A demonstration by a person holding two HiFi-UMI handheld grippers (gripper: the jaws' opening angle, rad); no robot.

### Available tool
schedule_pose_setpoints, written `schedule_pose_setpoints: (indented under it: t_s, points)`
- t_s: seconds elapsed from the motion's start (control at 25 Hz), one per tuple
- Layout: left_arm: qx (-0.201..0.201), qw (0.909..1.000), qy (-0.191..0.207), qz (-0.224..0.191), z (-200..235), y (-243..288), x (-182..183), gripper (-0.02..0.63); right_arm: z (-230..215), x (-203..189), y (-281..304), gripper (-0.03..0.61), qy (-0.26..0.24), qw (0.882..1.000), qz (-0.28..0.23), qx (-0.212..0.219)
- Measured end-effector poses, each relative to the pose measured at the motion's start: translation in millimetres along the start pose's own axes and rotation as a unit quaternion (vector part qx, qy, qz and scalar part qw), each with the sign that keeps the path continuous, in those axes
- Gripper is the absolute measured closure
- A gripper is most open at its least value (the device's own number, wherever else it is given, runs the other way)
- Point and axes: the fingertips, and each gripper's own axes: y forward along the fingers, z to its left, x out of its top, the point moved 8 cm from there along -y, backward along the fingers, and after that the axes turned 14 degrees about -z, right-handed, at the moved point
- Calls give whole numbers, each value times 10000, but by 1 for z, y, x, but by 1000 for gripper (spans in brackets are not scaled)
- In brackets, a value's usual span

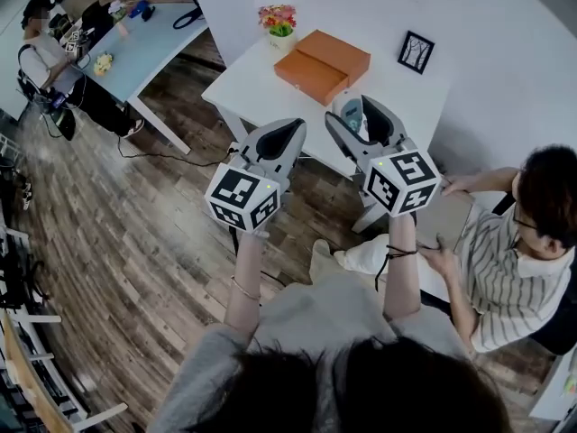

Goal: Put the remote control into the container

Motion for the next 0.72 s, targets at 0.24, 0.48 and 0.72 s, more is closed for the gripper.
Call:
schedule_pose_setpoints:
  t_s: [0.24, 0.48, 0.72]
  points:
    - [71, 9999, -43, 72, 48, 35, -9, 611, -33, -11, 48, 291, 57, 10000, 63, 36]
    - [89, 9996, -65, 241, 89, 64, -23, 611, -70, -28, 89, 291, 194, 9997, 150, -70]
    - [117, 9993, -201, 287, 121, 93, -45, 611, -96, -44, 118, 291, 157, 9994, 306, -34]
